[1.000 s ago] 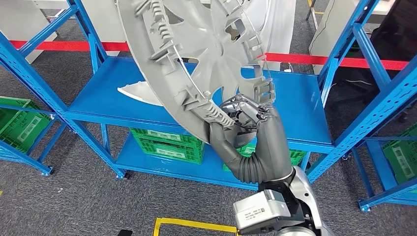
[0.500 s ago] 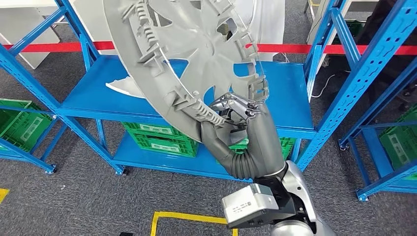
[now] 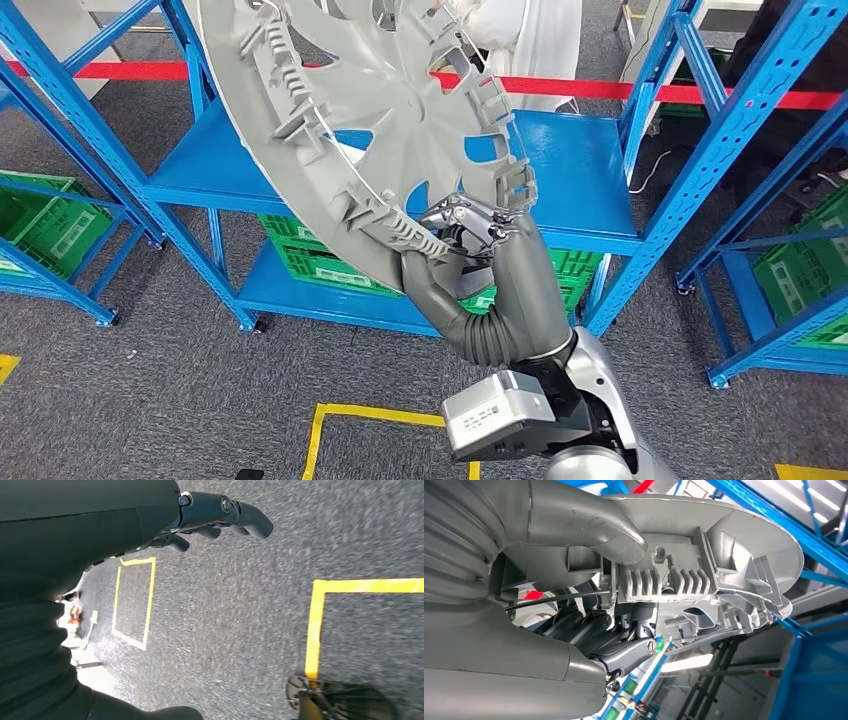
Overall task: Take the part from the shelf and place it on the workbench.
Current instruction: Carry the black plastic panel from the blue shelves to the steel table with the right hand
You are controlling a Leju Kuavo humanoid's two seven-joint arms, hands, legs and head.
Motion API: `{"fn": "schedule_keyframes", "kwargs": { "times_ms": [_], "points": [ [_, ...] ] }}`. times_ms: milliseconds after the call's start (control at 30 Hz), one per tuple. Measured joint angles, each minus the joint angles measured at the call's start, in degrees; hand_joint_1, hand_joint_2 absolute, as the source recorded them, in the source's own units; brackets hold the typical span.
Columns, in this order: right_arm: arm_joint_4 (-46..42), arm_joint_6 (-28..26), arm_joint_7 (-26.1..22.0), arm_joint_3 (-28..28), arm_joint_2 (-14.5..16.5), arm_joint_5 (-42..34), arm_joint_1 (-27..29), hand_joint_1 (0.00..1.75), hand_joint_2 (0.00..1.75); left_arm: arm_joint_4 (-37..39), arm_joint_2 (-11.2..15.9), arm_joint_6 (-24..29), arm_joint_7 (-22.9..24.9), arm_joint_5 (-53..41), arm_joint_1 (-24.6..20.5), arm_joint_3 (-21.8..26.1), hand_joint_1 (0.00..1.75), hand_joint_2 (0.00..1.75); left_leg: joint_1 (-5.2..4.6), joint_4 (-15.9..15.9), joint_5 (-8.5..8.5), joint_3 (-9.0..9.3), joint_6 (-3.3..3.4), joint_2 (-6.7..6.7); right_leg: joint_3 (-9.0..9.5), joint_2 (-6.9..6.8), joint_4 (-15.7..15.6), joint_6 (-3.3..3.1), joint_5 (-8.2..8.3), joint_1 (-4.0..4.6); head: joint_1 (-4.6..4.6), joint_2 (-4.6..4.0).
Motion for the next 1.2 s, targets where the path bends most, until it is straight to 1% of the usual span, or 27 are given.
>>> {"fn": "schedule_keyframes", "kwargs": {
  "times_ms": [33,67,133,167,267,300,333,400,433,467,500,533,567,633,667,700,767,800,833,900,933,967,1000,1033,1067,1133,1200],
  "points": [
    [0.08,0.09,-0.02,0.00,0.00,-0.02,-0.02,1.75,1.75,0.00,-0.07,0.01,0.09,0.00,0.00,0.01,0.00,1.75,0.15,0.54,0.40,-1.09,-0.25,0.03,2.16,-0.02,-1.86,0.17,1.30,-0.08,0.04,0.00],
    [0.12,0.20,-0.04,0.00,0.01,-0.02,-0.10,1.75,1.75,-0.02,-0.11,0.03,0.16,-0.01,-0.01,0.02,0.00,1.75,0.29,1.23,0.74,-2.12,-0.56,0.03,4.85,-0.04,-5.15,0.34,1.64,-0.18,0.09,0.00],
    [0.14,0.47,-0.07,0.02,0.14,-0.09,-0.27,1.75,1.75,-0.05,-0.14,0.16,0.28,-0.04,0.00,0.03,0.00,1.75,0.31,2.67,1.19,-3.63,-1.22,-0.06,9.09,0.11,-10.94,-0.08,0.73,-0.12,0.24,0.01],
    [0.17,0.60,-0.07,0.03,0.22,-0.14,-0.36,1.75,1.75,-0.05,-0.14,0.24,0.32,-0.08,0.00,0.04,0.00,1.75,0.26,3.09,1.49,-3.99,-1.59,-0.14,9.86,0.20,-12.31,-0.59,-0.05,0.00,0.21,0.01],
    [0.35,0.82,-0.06,0.05,0.41,-0.23,-0.65,1.75,1.75,0.00,-0.07,0.33,0.44,-0.19,0.13,0.05,0.00,1.75,0.36,3.17,2.11,-4.52,-2.76,-0.37,9.00,0.18,-12.60,-2.39,0.96,0.09,0.04,-0.01],
    [0.39,0.85,-0.06,0.05,0.48,-0.25,-0.79,1.75,1.75,0.02,-0.06,0.32,0.49,-0.21,0.19,0.05,0.00,1.75,0.45,3.96,0.86,-4.93,-3.12,-0.44,8.41,0.12,-12.75,-2.85,1.66,0.01,-0.09,0.00],
    [0.43,0.87,-0.05,0.06,0.56,-0.26,-0.91,1.75,1.75,0.04,-0.06,0.32,0.53,-0.23,0.22,0.05,0.00,1.75,0.54,5.88,-1.46,-5.60,-3.44,-0.50,7.67,0.06,-12.89,-3.19,2.43,-0.08,-0.25,-0.01],
    [0.51,0.88,-0.04,0.07,0.66,-0.27,-1.03,1.75,1.75,0.05,-0.11,0.31,0.58,-0.25,0.19,0.04,0.00,1.75,0.66,12.37,-7.12,-7.02,-3.95,-0.53,6.03,0.05,-12.96,-3.49,3.86,-0.01,-0.53,-0.01],
    [0.58,0.89,-0.04,0.07,0.68,-0.27,-1.04,1.75,1.75,0.05,-0.11,0.31,0.58,-0.25,0.16,0.05,0.00,1.75,0.69,15.63,-8.74,-7.40,-4.07,-0.53,5.17,0.03,-12.95,-3.50,4.54,0.06,-0.55,-0.01],
    [0.67,0.89,-0.04,0.07,0.68,-0.28,-1.04,1.75,1.75,0.05,-0.11,0.32,0.58,-0.25,0.15,0.05,0.00,1.75,0.69,17.67,-9.04,-7.11,-4.05,-0.53,4.32,0.02,-12.94,-3.47,5.21,0.13,-0.56,0.00],
    [0.75,0.90,-0.02,0.07,0.68,-0.30,-1.04,1.75,1.75,0.04,-0.11,0.31,0.58,-0.25,0.15,0.05,0.00,1.75,0.66,17.89,-8.22,-5.93,-3.88,-0.54,3.46,0.00,-12.94,-3.40,5.91,0.23,-0.57,0.00],
    [0.80,0.90,0.00,0.07,0.68,-0.32,-1.05,1.75,1.75,0.03,-0.11,0.32,0.58,-0.25,0.13,0.06,0.00,1.75,0.57,16.01,-6.86,-3.73,-3.52,-0.55,2.62,0.01,-12.94,-3.34,6.62,0.35,-0.57,0.00],
    [0.84,0.90,0.02,0.07,0.72,-0.33,-1.06,1.75,1.75,-0.01,-0.09,0.32,0.58,-0.25,0.07,0.06,0.00,1.75,0.38,12.34,-6.04,-0.62,-2.94,-0.58,1.91,0.01,-12.95,-3.26,7.34,0.40,-0.56,0.00],
    [0.86,0.90,0.05,0.05,0.85,-0.33,-1.10,1.75,1.75,-0.14,0.01,0.32,0.57,-0.25,-0.10,0.05,0.00,1.75,-0.12,3.97,-6.62,5.35,-1.90,-0.55,1.18,-0.02,-13.22,-2.82,8.62,0.42,-0.51,-0.01],
    [0.87,0.90,0.05,0.05,0.92,-0.33,-1.12,1.75,1.75,-0.20,0.04,0.32,0.57,-0.25,-0.19,0.04,0.00,1.75,-0.43,1.33,-7.24,6.90,-1.49,-0.55,1.20,-0.10,-13.53,-2.45,9.22,0.25,-0.58,-0.01],
    [0.89,0.91,0.04,0.04,0.97,-0.33,-1.13,1.75,1.75,-0.24,0.06,0.32,0.57,-0.26,-0.24,0.04,0.00,1.75,-0.67,0.09,-7.32,7.35,-1.23,-0.53,1.34,-0.18,-14.03,-2.02,9.86,0.10,-0.68,-0.01],
    [0.93,0.91,0.02,0.04,0.97,-0.34,-1.14,1.75,1.75,-0.25,0.03,0.33,0.58,-0.27,-0.26,0.05,0.00,1.75,-0.75,-0.93,-5.55,6.87,-0.56,-0.43,1.45,-0.25,-14.83,-1.28,10.68,-0.10,-0.89,0.00],
    [0.96,0.91,0.02,0.04,0.96,-0.34,-1.17,1.75,1.75,-0.25,0.04,0.33,0.60,-0.27,-0.24,0.07,0.00,1.75,-0.60,-1.45,-4.52,6.47,-0.18,-0.30,1.22,-0.21,-14.47,-1.05,9.71,-0.04,-0.84,0.01],
    [0.99,0.91,0.01,0.04,0.92,-0.35,-1.21,1.75,1.75,-0.25,0.05,0.33,0.62,-0.27,-0.22,0.10,0.00,1.75,-0.41,-1.91,-3.47,5.88,0.09,-0.18,0.74,-0.16,-13.08,-0.87,7.58,0.05,-0.75,0.01],
    [1.07,0.91,0.01,0.04,0.87,-0.35,-1.28,1.75,1.75,-0.27,0.01,0.33,0.65,-0.27,-0.22,0.17,0.00,1.75,-0.30,-1.96,-1.81,4.10,0.43,-0.03,-0.63,-0.09,-7.02,-0.62,1.45,0.12,-0.54,0.00],
    [1.14,0.92,0.01,0.04,0.85,-0.35,-1.27,1.75,1.75,-0.27,-0.04,0.33,0.65,-0.27,-0.22,0.19,0.00,1.75,-0.29,-1.79,-1.04,3.01,0.41,0.03,-1.14,-0.09,-3.48,-0.47,-0.44,0.12,-0.47,0.00],
    [1.22,0.93,0.02,0.04,0.84,-0.35,-1.26,1.75,1.75,-0.27,-0.10,0.33,0.65,-0.27,-0.21,0.20,0.00,1.75,-0.25,-1.51,-0.30,1.84,0.36,0.11,-1.19,-0.09,-0.74,-0.31,-0.92,0.12,-0.44,0.00],
    [1.30,0.94,0.03,0.04,0.82,-0.35,-1.25,1.75,1.75,-0.27,-0.15,0.33,0.65,-0.27,-0.20,0.21,0.00,1.75,-0.16,-1.11,0.37,0.54,0.22,0.19,-0.46,-0.10,0.36,-0.15,-0.01,0.10,-0.40,0.00],
    [1.37,0.95,0.04,0.04,0.81,-0.35,-1.24,1.75,1.75,-0.27,-0.18,0.33,0.65,-0.27,-0.20,0.23,0.00,1.75,-0.01,-0.54,0.96,-0.84,0.00,0.25,1.31,-0.11,-0.49,0.01,1.57,0.04,-0.37,0.00],
    [1.40,0.95,0.04,0.04,0.81,-0.35,-1.27,1.75,1.75,-0.27,-0.19,0.33,0.65,-0.27,-0.22,0.26,0.00,1.75,0.13,0.25,1.43,-2.11,-0.28,0.29,3.95,-0.12,-3.13,0.19,2.54,-0.07,-0.32,-0.01],
    [1.42,0.96,0.06,0.04,0.86,-0.36,-1.33,1.75,1.75,-0.30,-0.15,0.33,0.65,-0.27,-0.19,0.31,0.00,1.75,0.16,1.99,2.03,-4.17,-0.92,0.18,9.41,-0.07,-10.09,0.15,1.28,-0.03,-0.11,-0.01],
    [1.43,0.97,0.08,0.04,0.90,-0.36,-1.34,1.75,1.75,-0.32,-0.11,0.33,0.64,-0.27,-0.14,0.34,0.00,1.75,0.04,2.82,2.66,-4.95,-1.56,0.07,11.23,0.07,-13.24,-0.68,-0.73,0.21,-0.03,-0.01]
  ]
}}
